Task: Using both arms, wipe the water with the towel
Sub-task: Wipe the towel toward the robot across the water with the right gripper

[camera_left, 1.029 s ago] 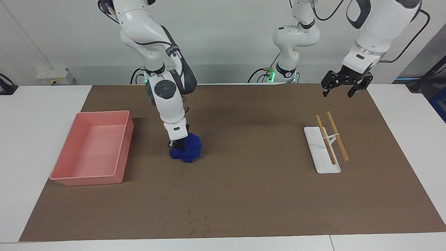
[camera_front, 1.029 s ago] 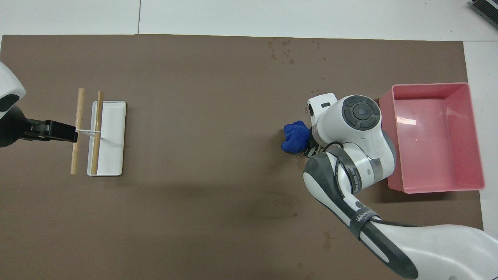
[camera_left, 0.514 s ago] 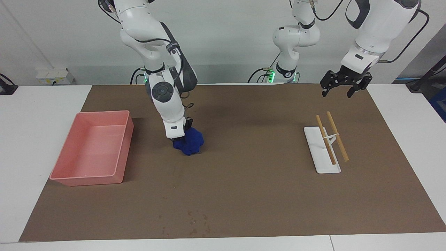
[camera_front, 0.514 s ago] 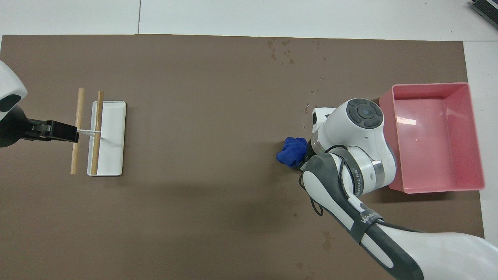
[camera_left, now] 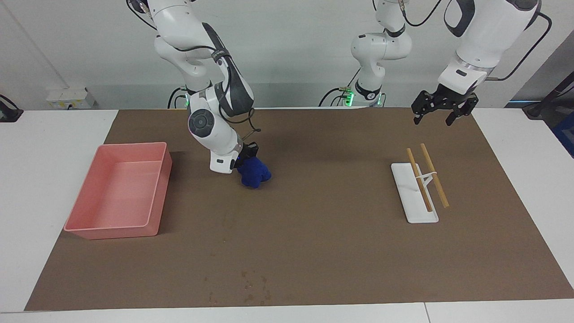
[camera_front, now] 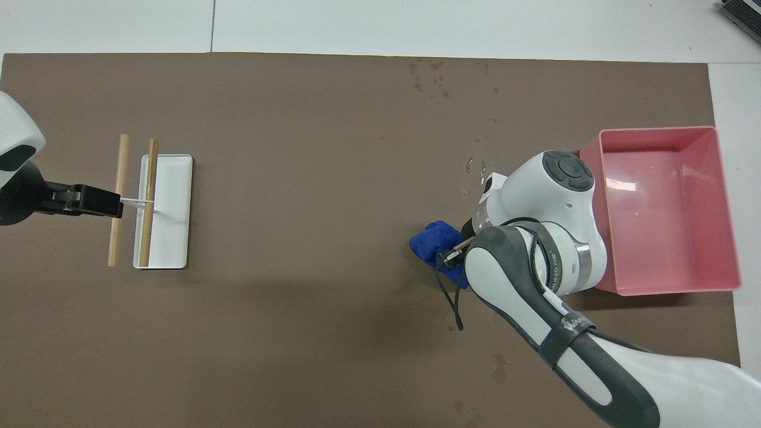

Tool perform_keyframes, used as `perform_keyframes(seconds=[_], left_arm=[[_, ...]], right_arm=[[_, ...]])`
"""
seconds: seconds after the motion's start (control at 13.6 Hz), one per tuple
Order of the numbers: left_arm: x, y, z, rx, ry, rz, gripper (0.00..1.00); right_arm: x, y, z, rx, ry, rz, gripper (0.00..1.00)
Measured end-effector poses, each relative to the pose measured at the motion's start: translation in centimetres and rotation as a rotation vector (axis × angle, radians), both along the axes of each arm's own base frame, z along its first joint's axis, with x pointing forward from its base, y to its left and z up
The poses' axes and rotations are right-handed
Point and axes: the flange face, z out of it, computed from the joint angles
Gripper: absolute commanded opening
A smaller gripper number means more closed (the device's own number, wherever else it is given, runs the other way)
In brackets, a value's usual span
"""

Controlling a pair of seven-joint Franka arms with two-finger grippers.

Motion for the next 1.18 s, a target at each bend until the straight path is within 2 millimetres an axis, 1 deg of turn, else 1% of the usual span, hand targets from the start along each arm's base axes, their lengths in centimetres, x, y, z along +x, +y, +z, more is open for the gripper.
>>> perform_keyframes(seconds=[0.15, 0.29, 0.51, 0.66, 0.88, 0.96, 1.18], left_arm=[[0.3, -0.5, -0.4, 0.0, 0.009, -0.008, 1.0], [1.0, -0.6, -0.9, 0.0, 0.02, -0.01, 1.0], [1.2, -0.5, -1.2, 0.001, 0.029, -0.009, 1.0], [1.1, -0.4, -1.1, 0.001, 0.03, -0.006, 1.0], [1.2, 0.6, -1.1, 0.0, 0.03, 0.011, 1.0], [1.2, 0.8, -1.1, 0.0, 0.03, 0.016, 1.0], [1.2, 0.8, -1.1, 0.0, 0.03, 0.016, 1.0]], right_arm=[[-0.1, 0.2, 0.2, 0.014, 0.035, -0.077, 0.0], [-0.1, 0.4, 0.4, 0.016, 0.054, -0.132, 0.0], [-0.1, 0.4, 0.5, 0.024, 0.044, -0.108, 0.0], [-0.3, 0.2, 0.2, 0.03, 0.022, -0.032, 0.0], [-1.0, -0.9, -0.9, -0.062, -0.041, 0.144, 0.0], [-1.3, -0.8, -1.2, -0.097, -0.068, 0.199, 0.0], [-2.5, 1.0, -1.3, -0.242, -0.165, 0.402, 0.0]])
